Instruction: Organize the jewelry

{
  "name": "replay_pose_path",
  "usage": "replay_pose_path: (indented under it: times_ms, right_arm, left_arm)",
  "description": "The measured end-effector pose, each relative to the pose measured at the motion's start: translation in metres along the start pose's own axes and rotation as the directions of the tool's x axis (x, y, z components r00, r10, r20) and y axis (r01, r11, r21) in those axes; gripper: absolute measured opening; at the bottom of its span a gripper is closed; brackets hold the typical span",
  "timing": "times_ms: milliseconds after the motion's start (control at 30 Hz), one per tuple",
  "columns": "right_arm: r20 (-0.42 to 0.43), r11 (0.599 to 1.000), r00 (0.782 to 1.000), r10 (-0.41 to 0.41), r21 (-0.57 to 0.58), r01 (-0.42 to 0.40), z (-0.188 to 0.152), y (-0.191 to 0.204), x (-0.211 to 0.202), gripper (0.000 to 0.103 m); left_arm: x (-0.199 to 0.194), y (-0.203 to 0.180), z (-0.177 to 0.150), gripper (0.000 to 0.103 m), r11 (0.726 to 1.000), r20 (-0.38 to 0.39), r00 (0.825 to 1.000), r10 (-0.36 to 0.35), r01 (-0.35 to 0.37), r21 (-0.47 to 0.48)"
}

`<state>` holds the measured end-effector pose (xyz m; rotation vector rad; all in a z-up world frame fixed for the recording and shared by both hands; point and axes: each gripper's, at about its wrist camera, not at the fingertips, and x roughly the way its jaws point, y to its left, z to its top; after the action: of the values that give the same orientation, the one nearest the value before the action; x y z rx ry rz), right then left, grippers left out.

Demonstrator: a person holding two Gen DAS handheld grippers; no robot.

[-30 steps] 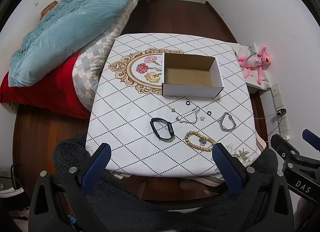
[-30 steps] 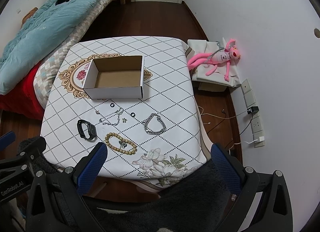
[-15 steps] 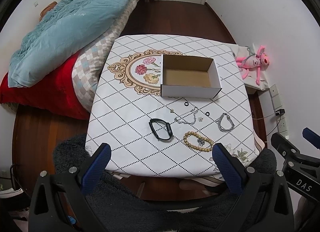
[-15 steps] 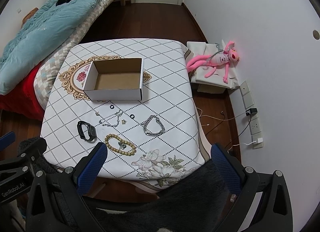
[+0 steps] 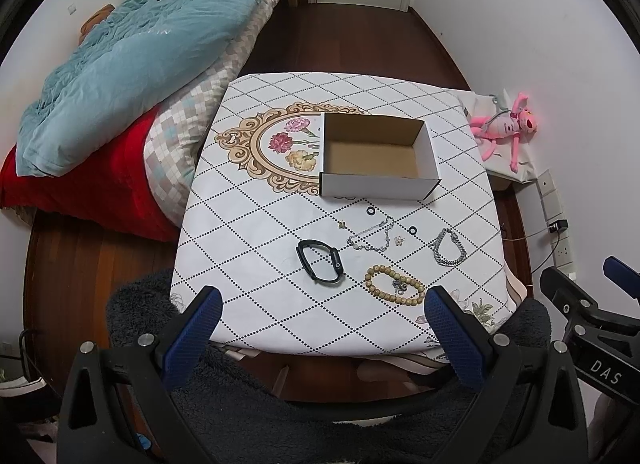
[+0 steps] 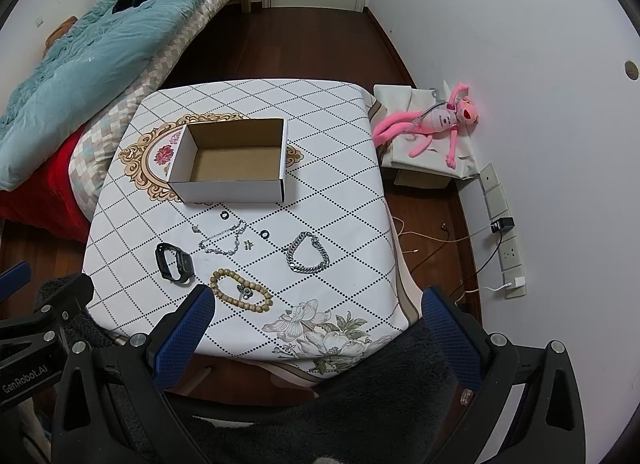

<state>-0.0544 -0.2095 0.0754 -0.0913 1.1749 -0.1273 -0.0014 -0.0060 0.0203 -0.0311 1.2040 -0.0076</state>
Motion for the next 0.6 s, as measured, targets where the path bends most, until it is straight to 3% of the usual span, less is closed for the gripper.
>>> replay_pose_path:
  times_ms: [600]
  right_arm:
    - [0.002,1.000,1.000,-0.002,0.001,0.002,0.0008,-0.0009,-0.0018,0.103]
  left_arm:
    - [-0.0009,-0.0010,0.0009,0.103,1.000,0.003,1.000,-0.001,0.001,0.001]
